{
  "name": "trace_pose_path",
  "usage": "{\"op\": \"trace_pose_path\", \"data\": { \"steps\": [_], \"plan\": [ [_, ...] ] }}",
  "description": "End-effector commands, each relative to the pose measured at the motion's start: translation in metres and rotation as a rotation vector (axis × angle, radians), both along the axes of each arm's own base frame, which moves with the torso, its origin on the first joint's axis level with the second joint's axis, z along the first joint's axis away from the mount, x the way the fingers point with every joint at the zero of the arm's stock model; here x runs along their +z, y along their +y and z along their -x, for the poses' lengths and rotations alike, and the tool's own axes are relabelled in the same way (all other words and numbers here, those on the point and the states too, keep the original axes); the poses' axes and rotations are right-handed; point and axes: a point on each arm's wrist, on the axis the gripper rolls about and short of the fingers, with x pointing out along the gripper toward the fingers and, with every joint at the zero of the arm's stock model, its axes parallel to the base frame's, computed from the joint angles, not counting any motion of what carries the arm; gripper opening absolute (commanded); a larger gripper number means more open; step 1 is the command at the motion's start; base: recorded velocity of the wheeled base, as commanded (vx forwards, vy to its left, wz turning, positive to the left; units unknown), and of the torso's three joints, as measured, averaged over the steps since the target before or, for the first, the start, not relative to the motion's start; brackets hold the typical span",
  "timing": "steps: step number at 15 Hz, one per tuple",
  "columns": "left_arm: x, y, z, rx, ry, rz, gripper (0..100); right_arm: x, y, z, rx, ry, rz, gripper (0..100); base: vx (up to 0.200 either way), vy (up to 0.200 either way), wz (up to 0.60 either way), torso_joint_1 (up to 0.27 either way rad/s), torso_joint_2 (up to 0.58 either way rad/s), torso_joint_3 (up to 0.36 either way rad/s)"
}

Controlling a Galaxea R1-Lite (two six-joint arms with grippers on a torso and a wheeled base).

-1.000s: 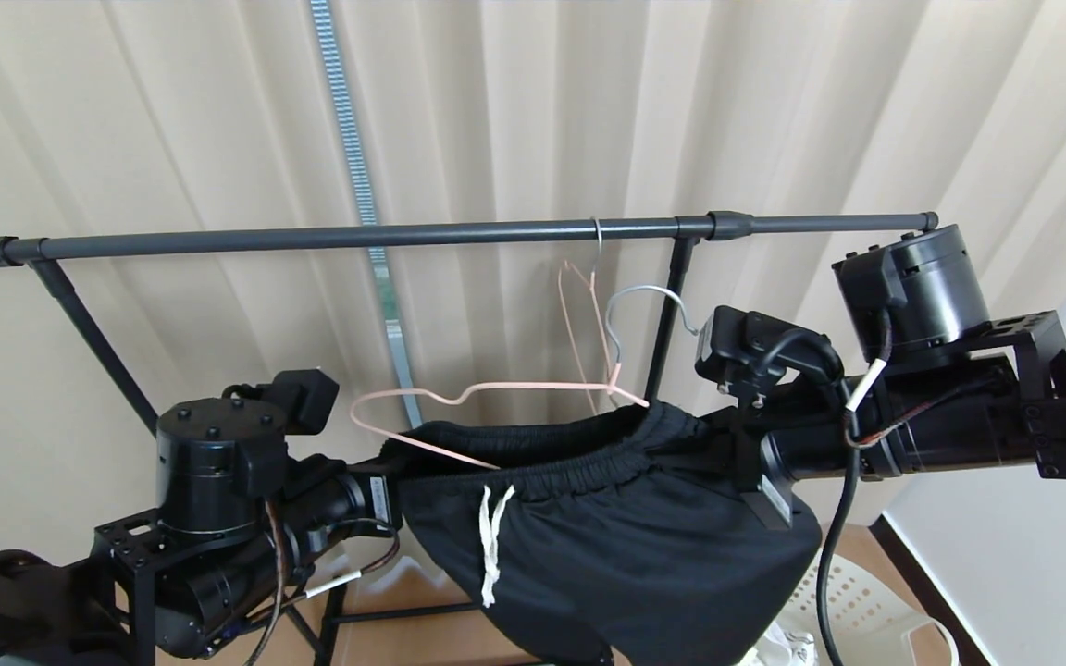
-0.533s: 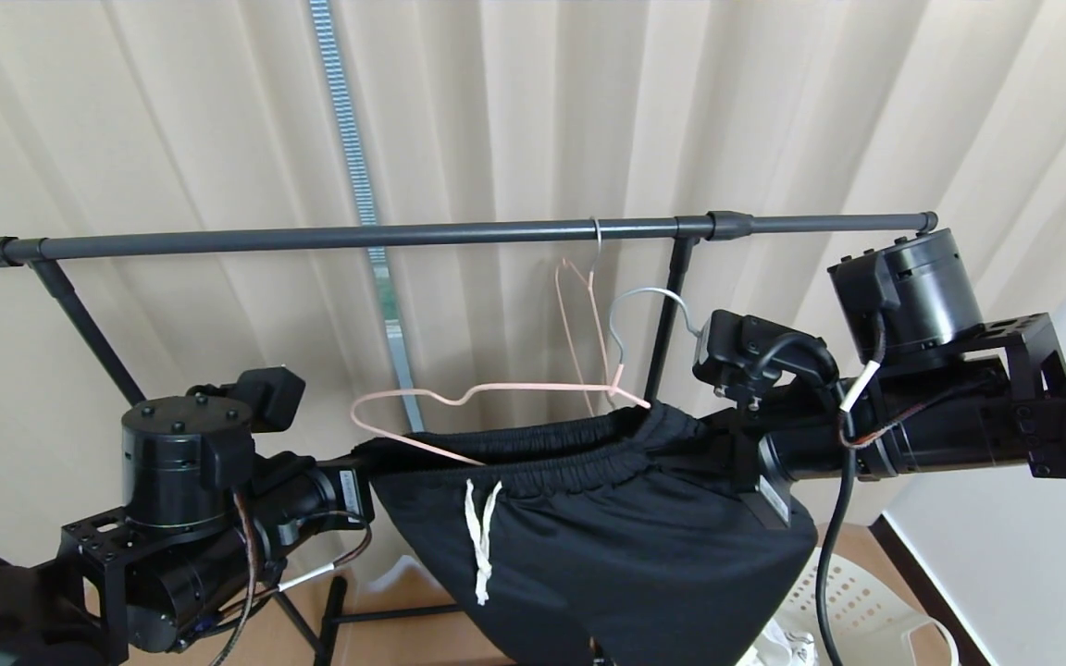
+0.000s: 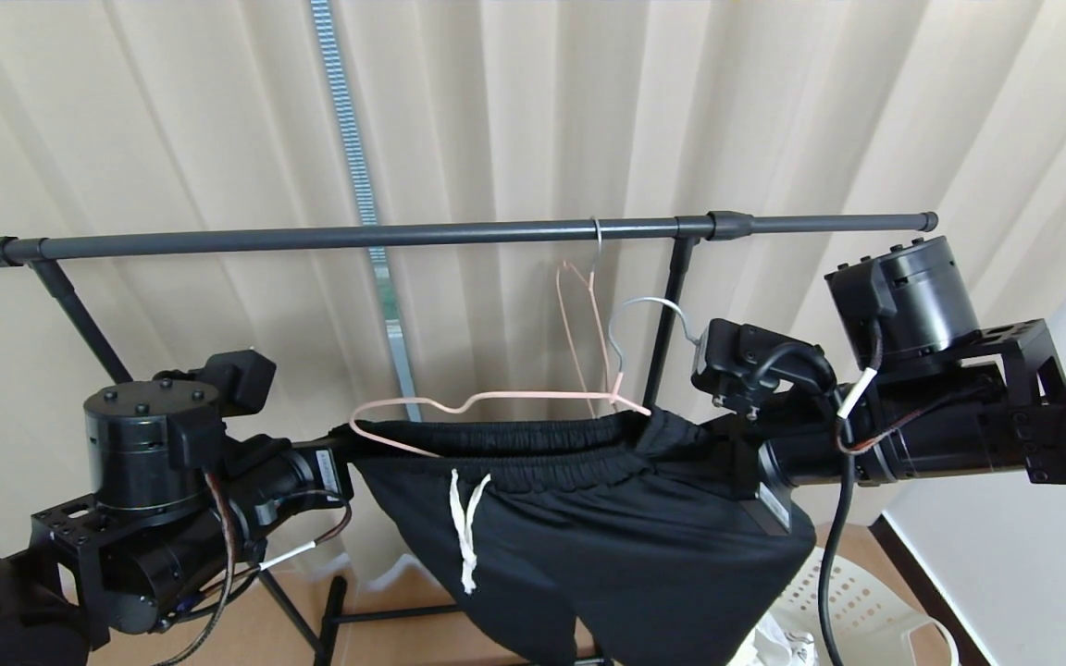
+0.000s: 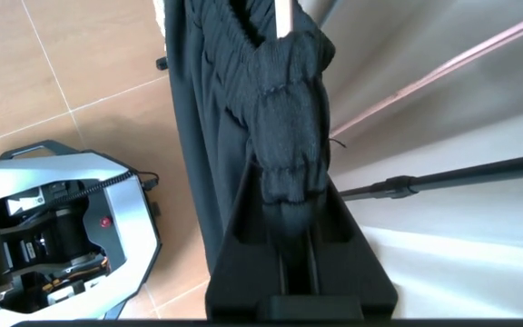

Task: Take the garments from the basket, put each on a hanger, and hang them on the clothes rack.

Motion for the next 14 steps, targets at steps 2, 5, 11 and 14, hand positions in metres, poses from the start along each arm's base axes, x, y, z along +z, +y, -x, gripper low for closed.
{"op": "trace_pose_path", "data": {
  "steps": [2, 5, 11, 14],
  "plan": [
    [0.006, 0.002, -0.001, 0.006, -0.024, -0.001, 0, -0.005, 0.000, 0.001, 0.019, -0.007, 0.029, 0, 0.000, 0.000, 0.00, 0.000, 0.00, 0.000],
    [0.013, 0.002, -0.003, 0.005, -0.053, -0.002, 0, -0.014, 0.000, -0.001, 0.015, -0.011, 0.076, 0, 0.000, 0.000, 0.00, 0.000, 0.00, 0.000],
    [0.025, 0.003, -0.005, -0.008, -0.107, -0.048, 0, -0.029, 0.004, -0.008, -0.022, -0.012, 0.168, 0, 0.000, 0.000, 0.00, 0.000, 0.00, 0.000],
    [0.039, 0.001, -0.004, -0.031, -0.145, -0.092, 0, -0.033, 0.005, -0.012, -0.036, -0.010, 0.187, 0, 0.000, 0.000, 0.00, 0.000, 0.00, 0.000]
  ]
}}
